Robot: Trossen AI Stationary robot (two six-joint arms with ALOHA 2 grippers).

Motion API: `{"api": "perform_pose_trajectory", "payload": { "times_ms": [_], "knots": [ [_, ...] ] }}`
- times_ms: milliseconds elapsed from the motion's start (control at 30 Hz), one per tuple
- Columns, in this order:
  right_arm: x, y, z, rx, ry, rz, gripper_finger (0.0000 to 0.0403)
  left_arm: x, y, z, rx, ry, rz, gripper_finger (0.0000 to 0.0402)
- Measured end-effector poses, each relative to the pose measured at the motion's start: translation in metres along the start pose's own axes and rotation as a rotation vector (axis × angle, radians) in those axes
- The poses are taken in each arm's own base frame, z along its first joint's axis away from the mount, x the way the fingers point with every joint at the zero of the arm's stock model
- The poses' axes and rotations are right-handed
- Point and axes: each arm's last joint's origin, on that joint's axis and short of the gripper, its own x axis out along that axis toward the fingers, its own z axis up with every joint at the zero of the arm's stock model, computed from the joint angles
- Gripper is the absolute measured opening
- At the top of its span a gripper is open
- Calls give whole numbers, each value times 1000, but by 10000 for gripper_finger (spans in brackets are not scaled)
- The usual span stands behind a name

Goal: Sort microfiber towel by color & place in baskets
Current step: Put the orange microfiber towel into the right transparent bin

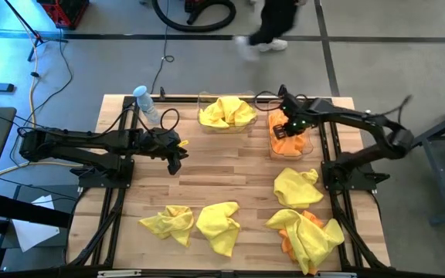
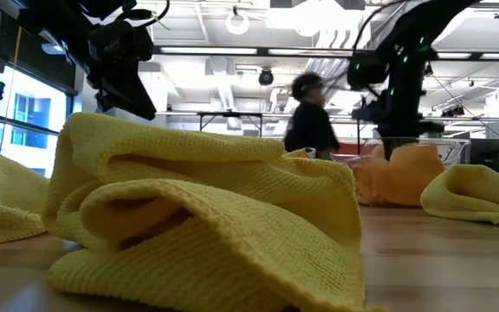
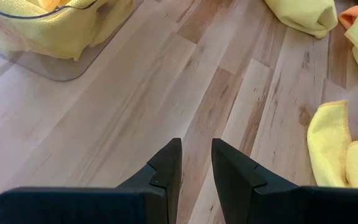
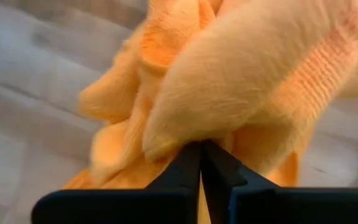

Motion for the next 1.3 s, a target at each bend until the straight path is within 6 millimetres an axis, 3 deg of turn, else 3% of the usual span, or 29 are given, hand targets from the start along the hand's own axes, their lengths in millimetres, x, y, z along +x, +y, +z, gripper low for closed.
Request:
{"api": "perform_pose_trajectory", "payload": {
  "times_ms": [333, 467, 567, 700, 1000, 1300],
  "knots": [
    [-68, -21, -31, 2, -194, 20, 2, 0, 0, 0, -11, -2, 4, 74],
    [-83, -24, -48, -29, -299, 43, 2, 0, -3, -1, -12, -19, 41, 74],
    [-83, -21, -55, -54, -349, 84, 2, -1, -5, 0, -7, -36, 45, 74],
    [-65, -15, -57, -67, -361, 111, 2, -1, -6, 3, -11, -65, 30, 74],
    [13, -6, -47, -47, -265, 86, 1, -1, -7, 11, 59, -156, 45, 74],
    [45, 9, -13, -136, -140, -26, 5, -1, -4, 14, 92, -174, 73, 74]
  ]
}}
